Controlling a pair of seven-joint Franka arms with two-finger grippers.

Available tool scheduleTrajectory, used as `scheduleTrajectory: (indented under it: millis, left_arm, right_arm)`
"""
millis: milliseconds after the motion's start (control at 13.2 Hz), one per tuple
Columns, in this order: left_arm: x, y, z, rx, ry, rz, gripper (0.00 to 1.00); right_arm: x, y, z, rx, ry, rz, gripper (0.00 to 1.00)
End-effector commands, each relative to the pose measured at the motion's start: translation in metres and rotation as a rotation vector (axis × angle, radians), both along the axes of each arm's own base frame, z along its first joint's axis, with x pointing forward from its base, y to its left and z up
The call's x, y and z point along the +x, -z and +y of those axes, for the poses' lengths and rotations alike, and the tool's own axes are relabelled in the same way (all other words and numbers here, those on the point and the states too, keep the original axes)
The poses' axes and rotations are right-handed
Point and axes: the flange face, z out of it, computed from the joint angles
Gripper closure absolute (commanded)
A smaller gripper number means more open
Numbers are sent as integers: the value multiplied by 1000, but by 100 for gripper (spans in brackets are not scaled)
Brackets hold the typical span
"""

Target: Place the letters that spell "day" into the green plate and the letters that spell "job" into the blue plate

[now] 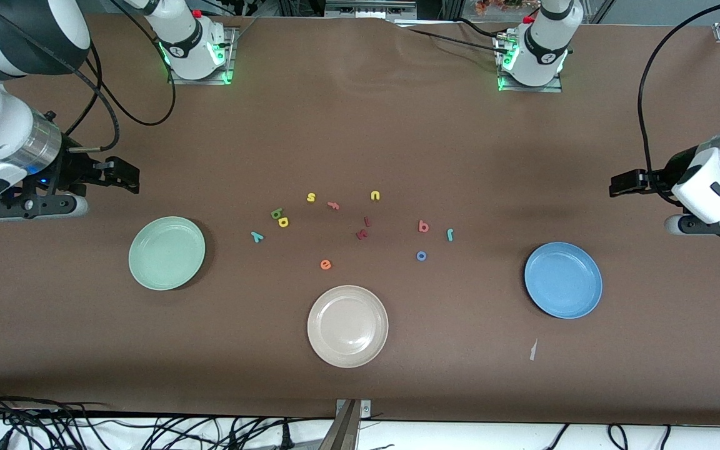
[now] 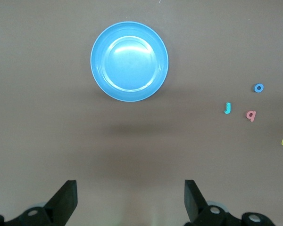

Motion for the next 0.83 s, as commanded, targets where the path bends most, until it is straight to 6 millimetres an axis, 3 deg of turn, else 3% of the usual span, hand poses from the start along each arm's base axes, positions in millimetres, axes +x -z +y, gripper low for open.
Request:
scheduleTrajectory:
  millis: [0, 755]
  left_arm:
    - [2, -5, -1, 17, 7, -9, 0]
    - [2, -5, -1, 17, 6, -9, 0]
  right_arm:
    - [-6, -5, -6, -14, 15, 17, 0]
    - [-3, -2, -4, -7, -18, 10, 0]
